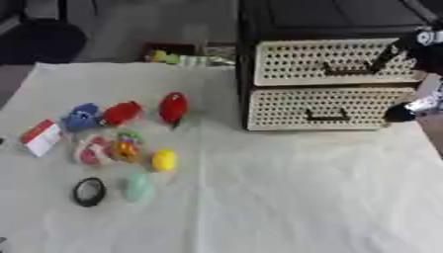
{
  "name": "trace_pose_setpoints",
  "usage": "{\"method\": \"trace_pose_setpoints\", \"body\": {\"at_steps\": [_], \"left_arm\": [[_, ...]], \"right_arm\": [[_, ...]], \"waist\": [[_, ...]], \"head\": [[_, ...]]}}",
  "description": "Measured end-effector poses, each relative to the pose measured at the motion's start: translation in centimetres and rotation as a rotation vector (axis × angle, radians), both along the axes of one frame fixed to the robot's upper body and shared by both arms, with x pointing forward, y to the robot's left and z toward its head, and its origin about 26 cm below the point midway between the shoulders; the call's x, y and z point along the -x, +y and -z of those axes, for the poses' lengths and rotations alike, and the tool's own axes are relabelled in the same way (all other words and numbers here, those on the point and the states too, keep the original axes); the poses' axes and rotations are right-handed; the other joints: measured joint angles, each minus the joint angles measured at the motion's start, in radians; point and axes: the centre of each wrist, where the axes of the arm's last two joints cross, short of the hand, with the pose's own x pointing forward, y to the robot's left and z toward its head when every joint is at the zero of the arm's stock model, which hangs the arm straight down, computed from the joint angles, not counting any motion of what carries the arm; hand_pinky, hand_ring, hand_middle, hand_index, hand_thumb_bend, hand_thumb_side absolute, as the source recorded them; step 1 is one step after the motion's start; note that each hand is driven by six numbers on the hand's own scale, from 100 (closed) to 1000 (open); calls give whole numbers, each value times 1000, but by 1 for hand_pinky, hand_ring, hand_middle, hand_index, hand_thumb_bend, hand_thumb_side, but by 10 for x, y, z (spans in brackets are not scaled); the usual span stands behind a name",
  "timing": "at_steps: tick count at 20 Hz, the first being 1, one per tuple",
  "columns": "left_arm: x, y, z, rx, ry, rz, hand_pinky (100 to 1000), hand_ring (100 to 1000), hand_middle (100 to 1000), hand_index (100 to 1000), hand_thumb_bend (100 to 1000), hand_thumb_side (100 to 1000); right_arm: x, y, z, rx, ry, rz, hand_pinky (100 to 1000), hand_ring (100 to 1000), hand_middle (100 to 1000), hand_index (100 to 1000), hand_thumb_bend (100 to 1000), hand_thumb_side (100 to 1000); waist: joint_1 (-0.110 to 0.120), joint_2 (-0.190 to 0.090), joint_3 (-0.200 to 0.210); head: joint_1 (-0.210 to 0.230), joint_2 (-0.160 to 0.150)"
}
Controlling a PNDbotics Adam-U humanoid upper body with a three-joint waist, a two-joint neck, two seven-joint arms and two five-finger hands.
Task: Pick up objects from table and place into drawer.
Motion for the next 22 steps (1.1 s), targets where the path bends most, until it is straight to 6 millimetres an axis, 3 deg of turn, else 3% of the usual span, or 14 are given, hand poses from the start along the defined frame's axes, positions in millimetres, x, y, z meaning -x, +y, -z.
{"method": "trace_pose_setpoints", "body": {"at_steps": [6,13,22], "left_arm": [[0,0,0,-1,2,1,407,464,510,745,100,925],[0,0,0,-1,3,1,407,464,510,745,100,925],[0,0,1,-1,5,3,407,464,510,744,100,924]], "right_arm": [[0,0,1,24,-14,12,100,100,100,841,492,380],[4,3,-10,9,-49,15,100,100,100,841,619,422],[-8,12,-19,-49,-68,18,100,100,100,845,597,430]], "waist": [[1,0,0],[1,0,-1],[3,0,0]], "head": [[0,0],[0,0],[-3,2]]}}
